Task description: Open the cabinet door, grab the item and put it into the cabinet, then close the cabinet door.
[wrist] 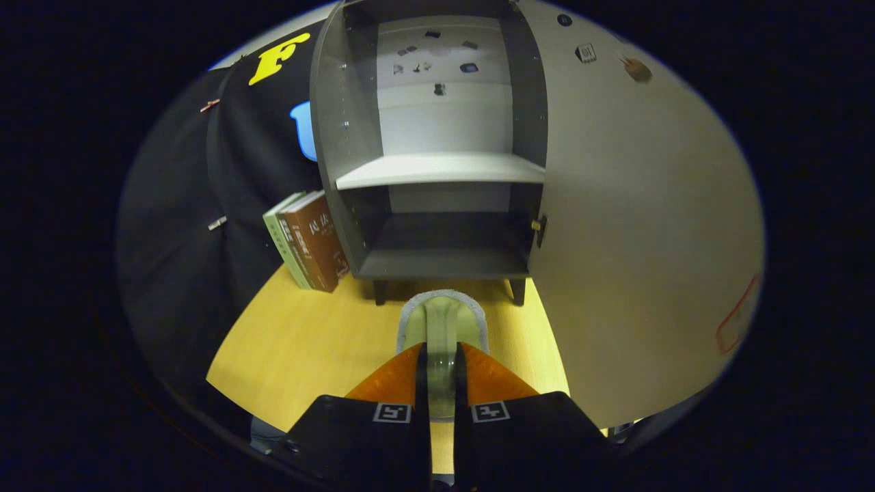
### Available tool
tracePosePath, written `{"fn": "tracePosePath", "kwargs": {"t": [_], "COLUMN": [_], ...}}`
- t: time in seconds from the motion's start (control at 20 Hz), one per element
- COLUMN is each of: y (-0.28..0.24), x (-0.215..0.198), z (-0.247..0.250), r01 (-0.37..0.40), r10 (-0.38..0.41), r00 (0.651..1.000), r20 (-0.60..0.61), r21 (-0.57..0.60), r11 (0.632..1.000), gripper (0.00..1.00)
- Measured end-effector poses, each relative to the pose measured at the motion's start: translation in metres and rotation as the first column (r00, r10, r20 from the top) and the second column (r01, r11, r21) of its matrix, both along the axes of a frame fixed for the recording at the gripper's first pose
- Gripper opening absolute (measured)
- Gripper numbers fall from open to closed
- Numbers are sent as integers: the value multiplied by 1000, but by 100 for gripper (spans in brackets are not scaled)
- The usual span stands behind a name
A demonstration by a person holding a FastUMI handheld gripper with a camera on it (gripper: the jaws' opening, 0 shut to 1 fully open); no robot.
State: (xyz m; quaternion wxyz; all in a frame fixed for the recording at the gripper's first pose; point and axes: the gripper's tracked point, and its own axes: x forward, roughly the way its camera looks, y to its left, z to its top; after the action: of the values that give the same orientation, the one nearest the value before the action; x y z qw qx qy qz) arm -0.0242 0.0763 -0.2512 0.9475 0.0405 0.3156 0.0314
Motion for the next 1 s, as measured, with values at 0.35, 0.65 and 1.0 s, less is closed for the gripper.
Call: {"fn": "tracePosePath", "kwargs": {"t": [0.35, 0.65, 1.0], "y": [4, -6, -4], "x": [94, 194, 289], "z": [101, 133, 104], "r01": [8, 60, 88], "r10": [-13, -61, -87], "r00": [989, 980, 988], "r20": [144, 187, 128], "r21": [34, 12, -3], "r11": [999, 998, 996], "gripper": [17, 17, 17]}}
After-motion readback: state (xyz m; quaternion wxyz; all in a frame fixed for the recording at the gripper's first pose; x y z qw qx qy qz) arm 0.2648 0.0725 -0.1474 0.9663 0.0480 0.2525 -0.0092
